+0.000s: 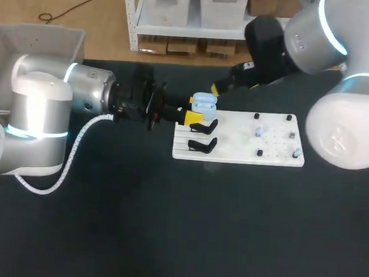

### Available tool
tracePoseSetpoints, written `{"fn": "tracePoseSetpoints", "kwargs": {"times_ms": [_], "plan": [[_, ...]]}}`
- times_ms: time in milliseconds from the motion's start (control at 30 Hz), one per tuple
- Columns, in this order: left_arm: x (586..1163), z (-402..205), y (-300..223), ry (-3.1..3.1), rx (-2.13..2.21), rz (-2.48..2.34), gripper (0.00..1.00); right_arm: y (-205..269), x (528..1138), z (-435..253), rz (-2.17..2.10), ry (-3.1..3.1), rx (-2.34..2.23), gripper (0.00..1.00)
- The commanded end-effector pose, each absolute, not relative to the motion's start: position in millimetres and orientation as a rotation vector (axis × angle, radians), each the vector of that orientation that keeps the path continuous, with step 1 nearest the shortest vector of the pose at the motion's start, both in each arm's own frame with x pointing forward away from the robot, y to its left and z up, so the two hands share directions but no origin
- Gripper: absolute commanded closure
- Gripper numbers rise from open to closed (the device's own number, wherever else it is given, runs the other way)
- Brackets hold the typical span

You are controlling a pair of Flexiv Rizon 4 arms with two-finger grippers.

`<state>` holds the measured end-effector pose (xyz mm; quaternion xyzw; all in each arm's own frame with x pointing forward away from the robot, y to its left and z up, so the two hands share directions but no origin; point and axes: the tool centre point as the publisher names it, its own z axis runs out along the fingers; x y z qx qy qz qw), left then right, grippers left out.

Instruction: Pick up each earbud case from the left stands, insert the matching earbuds, close the lid, and place the case in the box.

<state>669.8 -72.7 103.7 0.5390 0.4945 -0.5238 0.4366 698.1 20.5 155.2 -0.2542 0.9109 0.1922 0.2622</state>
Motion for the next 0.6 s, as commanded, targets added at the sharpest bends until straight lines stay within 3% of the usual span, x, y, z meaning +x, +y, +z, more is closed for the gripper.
{"fn": "tracePoseSetpoints", "kwargs": {"times_ms": [33,600], "plan": [[668,105,-71,1.21,1.335,-1.278,1.0,-10,681,173,0.442,2.435,-0.638,0.0],[665,108,-70,1.17,1.334,-1.237,1.0,-102,670,141,0.079,2.639,-0.762,0.0]]}}
